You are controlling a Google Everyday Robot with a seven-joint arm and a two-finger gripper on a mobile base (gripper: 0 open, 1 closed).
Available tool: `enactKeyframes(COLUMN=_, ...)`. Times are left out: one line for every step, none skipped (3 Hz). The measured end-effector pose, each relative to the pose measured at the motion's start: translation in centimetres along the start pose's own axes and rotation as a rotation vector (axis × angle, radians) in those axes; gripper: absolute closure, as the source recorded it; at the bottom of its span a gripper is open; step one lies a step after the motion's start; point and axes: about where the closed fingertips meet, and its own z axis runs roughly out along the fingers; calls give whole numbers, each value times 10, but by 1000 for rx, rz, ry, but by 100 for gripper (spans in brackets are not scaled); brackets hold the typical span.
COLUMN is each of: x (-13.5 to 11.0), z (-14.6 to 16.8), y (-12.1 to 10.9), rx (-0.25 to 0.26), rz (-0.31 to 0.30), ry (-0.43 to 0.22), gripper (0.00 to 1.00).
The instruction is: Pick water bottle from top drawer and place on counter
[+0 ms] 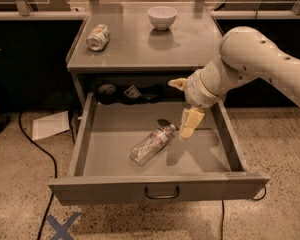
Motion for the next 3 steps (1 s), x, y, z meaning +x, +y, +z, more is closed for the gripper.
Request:
enactKeyframes(x=-4, z=16, y=6, rx=-17, rz=-9, ry=-41, gripper=0)
enactKeyframes(x=-19, z=56, y=19, rx=-49, rz=-38, ry=-110, gripper=0)
enactKeyframes(x=-41, z=104, y=36, rx=-81, rz=-87, ry=-148, gripper=0)
